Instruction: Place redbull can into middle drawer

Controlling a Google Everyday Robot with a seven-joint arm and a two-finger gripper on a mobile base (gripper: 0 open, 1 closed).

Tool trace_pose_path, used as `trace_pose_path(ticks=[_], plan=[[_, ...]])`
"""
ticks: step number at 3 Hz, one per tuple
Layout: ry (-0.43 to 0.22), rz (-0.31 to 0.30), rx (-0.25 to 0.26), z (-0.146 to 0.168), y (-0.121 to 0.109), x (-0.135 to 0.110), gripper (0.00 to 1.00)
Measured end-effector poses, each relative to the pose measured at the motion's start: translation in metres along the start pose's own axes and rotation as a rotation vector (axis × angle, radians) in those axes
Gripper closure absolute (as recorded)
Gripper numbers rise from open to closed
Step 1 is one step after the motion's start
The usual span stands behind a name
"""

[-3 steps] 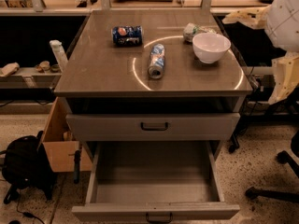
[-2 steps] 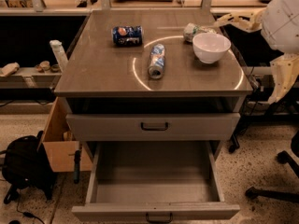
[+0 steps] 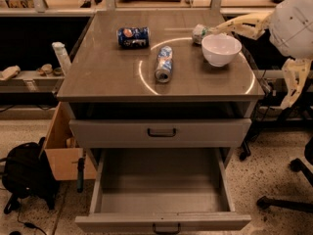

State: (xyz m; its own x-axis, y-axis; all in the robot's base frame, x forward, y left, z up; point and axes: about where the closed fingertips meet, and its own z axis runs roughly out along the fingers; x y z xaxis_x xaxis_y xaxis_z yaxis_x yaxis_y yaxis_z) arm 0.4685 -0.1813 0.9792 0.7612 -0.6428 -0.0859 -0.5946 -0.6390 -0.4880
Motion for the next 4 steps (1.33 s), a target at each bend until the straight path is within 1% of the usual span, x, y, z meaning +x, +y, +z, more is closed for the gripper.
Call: trace_pose_path(ticks=[1, 2, 3, 4], plan=[[0.0, 0.0, 0.0, 0.0, 0.0, 0.0, 0.0], [-0.026, 0.006, 0.039, 0.005, -0.004, 0.009, 0.0], [-0.06, 0.007, 0.101, 0.014, -0.012, 0.027, 0.0], [-0.097, 0.0, 0.166, 0.029, -0.026, 0.053, 0.0]])
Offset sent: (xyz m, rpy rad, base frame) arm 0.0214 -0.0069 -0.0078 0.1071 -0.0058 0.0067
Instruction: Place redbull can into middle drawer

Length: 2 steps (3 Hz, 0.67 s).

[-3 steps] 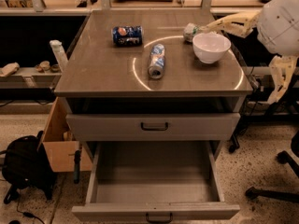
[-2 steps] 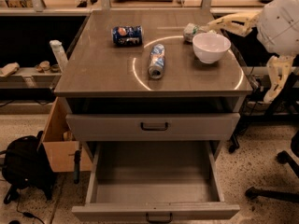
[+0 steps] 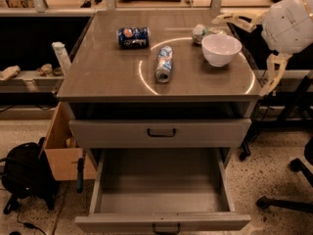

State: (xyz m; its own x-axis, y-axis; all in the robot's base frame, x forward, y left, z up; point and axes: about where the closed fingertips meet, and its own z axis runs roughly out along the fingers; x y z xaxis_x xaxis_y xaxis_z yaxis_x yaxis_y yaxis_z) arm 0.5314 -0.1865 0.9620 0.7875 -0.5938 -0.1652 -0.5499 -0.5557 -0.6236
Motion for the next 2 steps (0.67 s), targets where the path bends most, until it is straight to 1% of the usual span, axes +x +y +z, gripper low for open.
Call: trace_pose_path(ticks=[1, 2], plan=[[-0.02, -0.019, 0.045, 0.013, -0.016, 0.022, 0.0], [-0.03, -0.045, 0.076, 0.022, -0.034, 0.035, 0.0]])
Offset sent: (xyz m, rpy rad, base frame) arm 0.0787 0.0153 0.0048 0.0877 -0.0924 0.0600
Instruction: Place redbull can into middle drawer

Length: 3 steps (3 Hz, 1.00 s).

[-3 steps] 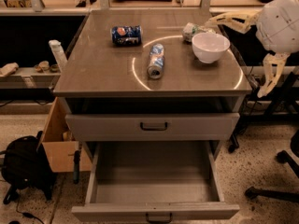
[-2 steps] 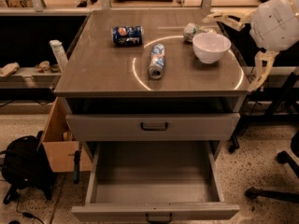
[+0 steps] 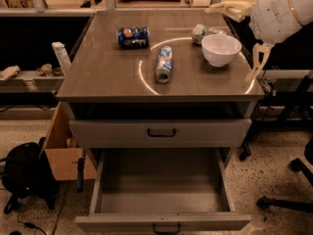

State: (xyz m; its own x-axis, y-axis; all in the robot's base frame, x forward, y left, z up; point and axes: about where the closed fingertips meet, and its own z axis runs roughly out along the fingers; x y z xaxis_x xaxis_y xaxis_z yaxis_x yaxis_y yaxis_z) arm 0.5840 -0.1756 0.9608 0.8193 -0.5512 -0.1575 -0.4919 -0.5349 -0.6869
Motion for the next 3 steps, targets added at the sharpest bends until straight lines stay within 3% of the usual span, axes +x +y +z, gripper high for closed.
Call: trace_pose_path(ticks=[1, 2, 3], plan=[[-0.004, -0.035, 0.018, 0.009, -0.019, 0.006, 0.0], [-0.006, -0.061, -0.042, 0.023, -0.037, 0.01, 0.0], [-0.04, -0.057, -0.136, 0.047, -0.049, 0.017, 0.0]])
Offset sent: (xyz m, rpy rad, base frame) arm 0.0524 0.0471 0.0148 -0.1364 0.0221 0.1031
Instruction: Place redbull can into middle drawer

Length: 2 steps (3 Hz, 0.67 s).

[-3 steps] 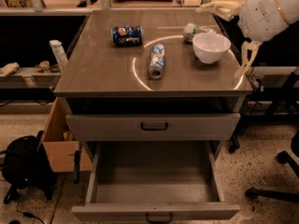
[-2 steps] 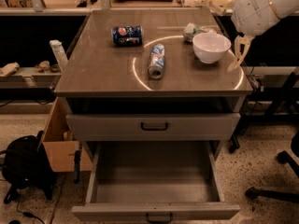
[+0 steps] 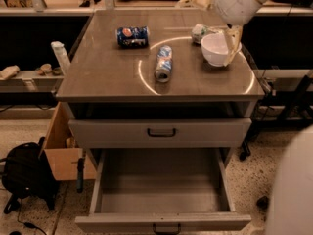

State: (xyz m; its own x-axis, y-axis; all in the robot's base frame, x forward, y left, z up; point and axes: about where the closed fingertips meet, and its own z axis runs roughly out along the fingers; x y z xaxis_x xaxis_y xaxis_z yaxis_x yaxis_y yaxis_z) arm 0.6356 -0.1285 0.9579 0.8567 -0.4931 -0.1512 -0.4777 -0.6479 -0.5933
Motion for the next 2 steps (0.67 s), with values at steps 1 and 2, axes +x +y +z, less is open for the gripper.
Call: trace_pose_path(ticks=[1, 2], plan=[[-0.008, 0.015, 0.002, 0.0374, -0.0311, 0.0285, 0.0], [-0.01, 0.007, 0.005, 0.0452, -0.0363, 0.0338, 0.0]])
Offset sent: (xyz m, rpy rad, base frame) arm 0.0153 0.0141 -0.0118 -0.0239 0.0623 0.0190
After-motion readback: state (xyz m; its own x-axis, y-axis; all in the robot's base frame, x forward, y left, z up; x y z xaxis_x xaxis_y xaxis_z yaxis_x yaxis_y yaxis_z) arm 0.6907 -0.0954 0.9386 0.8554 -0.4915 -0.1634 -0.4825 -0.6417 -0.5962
